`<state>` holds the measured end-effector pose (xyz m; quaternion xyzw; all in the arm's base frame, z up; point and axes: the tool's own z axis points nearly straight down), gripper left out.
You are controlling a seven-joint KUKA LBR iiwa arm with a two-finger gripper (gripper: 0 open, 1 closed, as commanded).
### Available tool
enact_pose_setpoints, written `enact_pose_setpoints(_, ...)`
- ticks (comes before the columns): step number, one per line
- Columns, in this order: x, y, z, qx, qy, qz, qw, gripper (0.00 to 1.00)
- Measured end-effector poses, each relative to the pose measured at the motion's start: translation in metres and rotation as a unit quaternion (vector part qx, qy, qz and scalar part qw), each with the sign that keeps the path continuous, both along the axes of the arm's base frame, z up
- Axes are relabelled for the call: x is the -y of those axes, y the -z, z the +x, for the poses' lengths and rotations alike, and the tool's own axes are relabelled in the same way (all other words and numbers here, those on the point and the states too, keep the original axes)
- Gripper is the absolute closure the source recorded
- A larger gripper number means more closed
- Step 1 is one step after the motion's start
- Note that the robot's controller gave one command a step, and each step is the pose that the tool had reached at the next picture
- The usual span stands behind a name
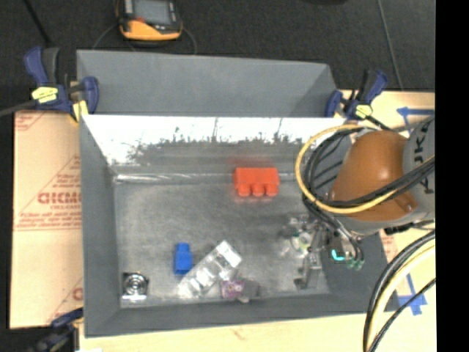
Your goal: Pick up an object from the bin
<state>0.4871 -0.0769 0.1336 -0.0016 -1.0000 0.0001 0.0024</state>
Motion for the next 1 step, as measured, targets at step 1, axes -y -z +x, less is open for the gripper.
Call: enact_pose_setpoints(1,0.0409,0.0398,0.0444,0.0052,-0.006,-0.001,1.0000,0.00)
